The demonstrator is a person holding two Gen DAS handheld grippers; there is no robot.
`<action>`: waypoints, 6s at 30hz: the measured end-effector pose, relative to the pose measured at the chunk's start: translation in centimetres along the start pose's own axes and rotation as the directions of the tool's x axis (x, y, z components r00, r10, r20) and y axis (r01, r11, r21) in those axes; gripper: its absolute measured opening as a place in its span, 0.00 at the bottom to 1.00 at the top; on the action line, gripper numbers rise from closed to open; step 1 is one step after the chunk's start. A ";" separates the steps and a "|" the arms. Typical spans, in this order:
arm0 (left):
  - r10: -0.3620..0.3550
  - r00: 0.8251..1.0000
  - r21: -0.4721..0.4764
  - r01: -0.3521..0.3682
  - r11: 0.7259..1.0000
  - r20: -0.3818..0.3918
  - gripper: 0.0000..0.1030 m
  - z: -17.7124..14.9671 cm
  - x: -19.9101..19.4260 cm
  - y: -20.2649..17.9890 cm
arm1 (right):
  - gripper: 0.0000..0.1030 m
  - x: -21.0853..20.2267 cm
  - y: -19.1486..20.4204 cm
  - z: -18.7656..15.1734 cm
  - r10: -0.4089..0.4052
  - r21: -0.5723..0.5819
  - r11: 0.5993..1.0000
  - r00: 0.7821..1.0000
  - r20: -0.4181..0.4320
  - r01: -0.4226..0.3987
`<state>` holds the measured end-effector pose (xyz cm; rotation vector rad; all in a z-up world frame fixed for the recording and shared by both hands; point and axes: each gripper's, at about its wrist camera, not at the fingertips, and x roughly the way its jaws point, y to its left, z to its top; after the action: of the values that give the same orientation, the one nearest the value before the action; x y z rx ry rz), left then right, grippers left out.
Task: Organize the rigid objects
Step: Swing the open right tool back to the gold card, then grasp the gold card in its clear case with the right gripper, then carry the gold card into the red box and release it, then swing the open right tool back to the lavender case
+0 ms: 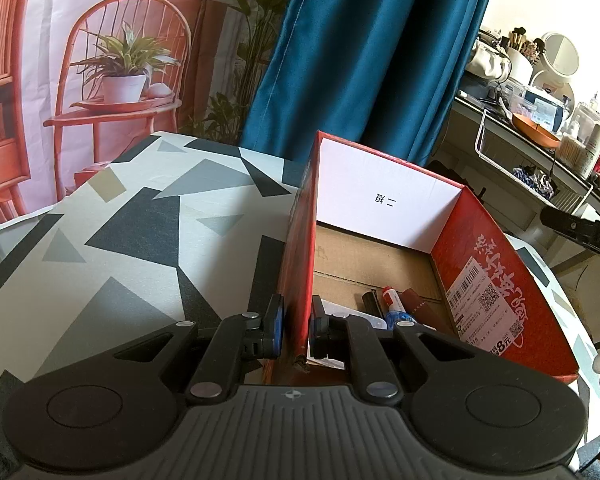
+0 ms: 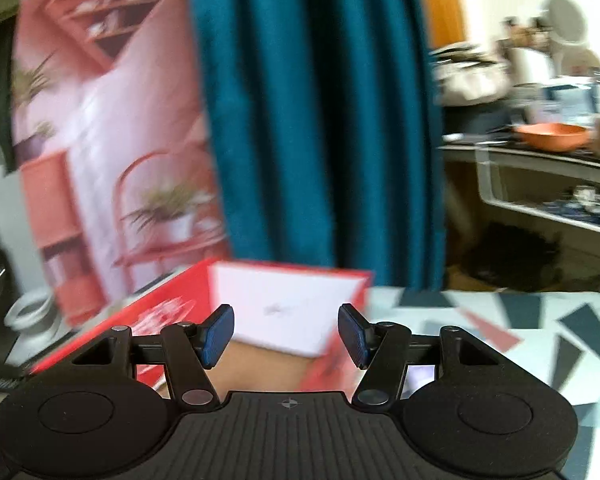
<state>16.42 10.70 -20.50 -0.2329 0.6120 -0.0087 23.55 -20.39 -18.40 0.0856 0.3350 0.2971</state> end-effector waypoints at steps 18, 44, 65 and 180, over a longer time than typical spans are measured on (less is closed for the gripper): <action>0.000 1.000 0.002 0.000 1.000 -0.001 0.13 0.0 0.1 0.0 | 0.53 9.4 -7.5 -8.9 -0.155 -0.035 0.988 0.952 -0.264 0.152; 0.000 1.000 0.003 0.000 1.000 0.000 0.13 0.1 0.0 0.1 | 0.42 11.7 -6.5 -10.2 -0.221 -0.092 0.975 0.930 -0.294 0.203; -0.004 1.000 0.002 0.004 1.000 -0.003 0.13 0.2 0.1 0.0 | 0.41 5.0 -6.5 -9.5 -0.176 0.038 0.981 0.958 -0.225 0.189; 0.006 1.000 0.006 -0.006 1.000 -0.001 0.13 0.0 -0.4 0.0 | 1.00 14.2 -12.7 -5.6 -0.109 -0.271 0.960 0.984 -0.141 0.068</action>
<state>16.12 10.73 -20.30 -0.2254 0.6137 -0.0050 37.93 -28.07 -29.77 -0.2171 0.4489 0.2577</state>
